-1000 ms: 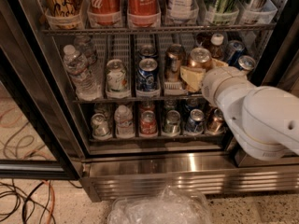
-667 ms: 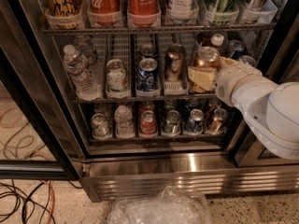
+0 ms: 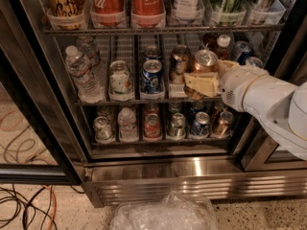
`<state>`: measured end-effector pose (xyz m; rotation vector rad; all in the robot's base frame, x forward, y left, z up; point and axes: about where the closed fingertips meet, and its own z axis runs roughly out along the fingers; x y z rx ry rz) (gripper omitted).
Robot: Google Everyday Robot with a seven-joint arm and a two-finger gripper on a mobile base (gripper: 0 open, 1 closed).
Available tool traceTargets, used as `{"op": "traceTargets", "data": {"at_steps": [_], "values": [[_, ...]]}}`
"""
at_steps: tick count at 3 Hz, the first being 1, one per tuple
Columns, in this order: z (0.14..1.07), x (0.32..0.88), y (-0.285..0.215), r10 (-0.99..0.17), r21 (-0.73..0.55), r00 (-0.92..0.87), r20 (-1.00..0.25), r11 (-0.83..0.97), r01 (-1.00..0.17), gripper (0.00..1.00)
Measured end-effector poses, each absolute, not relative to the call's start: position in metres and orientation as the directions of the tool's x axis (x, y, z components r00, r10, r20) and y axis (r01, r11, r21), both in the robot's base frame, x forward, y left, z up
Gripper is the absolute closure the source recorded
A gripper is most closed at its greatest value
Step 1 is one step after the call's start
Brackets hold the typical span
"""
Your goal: Pick orange can from middle shelf of fridge
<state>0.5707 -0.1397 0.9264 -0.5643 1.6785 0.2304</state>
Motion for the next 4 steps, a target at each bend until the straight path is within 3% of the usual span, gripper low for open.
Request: {"op": "traceTargets", "data": {"at_steps": [1, 3, 4], "values": [[0.926, 0.571, -0.14, -0.234, -0.162, -0.092, -0.968, 0.859, -0.487, 1.0], [0.933, 0.531, -0.104, -0.153, -0.078, -0.067, -0.986, 0.773, -0.629, 1.0], [0.936, 0.525, -0.098, -0.152, -0.077, -0.061, -0.986, 0.758, -0.647, 1.0]]}}
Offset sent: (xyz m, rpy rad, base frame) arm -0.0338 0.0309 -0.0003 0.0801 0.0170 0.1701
